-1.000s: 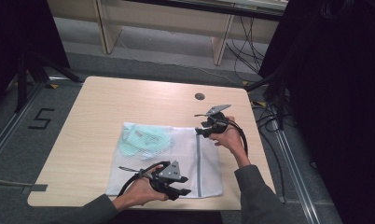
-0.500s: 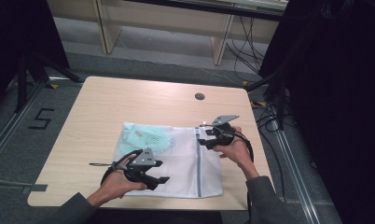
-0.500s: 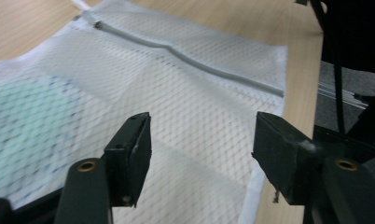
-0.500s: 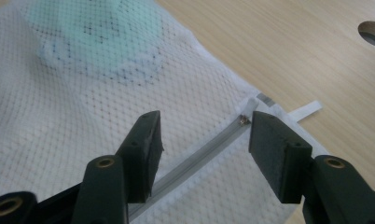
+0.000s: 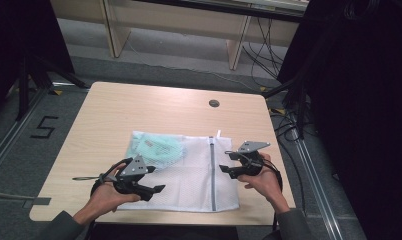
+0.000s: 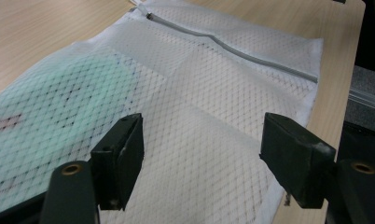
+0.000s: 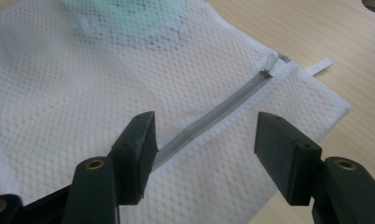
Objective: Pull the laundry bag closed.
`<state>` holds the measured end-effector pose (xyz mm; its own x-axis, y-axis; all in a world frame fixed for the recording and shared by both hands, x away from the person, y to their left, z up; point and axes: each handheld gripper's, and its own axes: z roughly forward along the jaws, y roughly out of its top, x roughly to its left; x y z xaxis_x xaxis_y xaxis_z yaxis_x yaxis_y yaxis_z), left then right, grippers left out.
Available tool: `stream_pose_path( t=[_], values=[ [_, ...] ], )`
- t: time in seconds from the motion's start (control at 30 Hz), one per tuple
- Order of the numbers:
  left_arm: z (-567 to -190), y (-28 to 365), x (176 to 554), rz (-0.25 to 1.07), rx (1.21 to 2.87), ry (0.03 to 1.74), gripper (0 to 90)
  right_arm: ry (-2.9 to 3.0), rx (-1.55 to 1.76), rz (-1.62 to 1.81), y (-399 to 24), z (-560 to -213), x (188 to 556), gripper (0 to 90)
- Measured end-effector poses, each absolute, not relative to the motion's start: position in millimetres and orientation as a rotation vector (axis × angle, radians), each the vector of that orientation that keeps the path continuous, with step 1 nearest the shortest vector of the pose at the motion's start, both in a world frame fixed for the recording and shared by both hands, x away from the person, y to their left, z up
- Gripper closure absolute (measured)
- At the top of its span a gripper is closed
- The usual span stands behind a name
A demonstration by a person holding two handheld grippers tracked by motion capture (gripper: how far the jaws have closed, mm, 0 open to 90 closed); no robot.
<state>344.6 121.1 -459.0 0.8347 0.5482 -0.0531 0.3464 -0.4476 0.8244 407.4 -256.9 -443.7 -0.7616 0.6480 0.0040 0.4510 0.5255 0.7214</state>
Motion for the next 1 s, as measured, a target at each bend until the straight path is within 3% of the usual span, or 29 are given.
stream_pose_path(
  t=[1.0],
  values=[
    [-464,159,322,0.347,2.054,0.761,24.9,2.548,0.982,0.993,-270,-464,339,30.1]
  ],
)
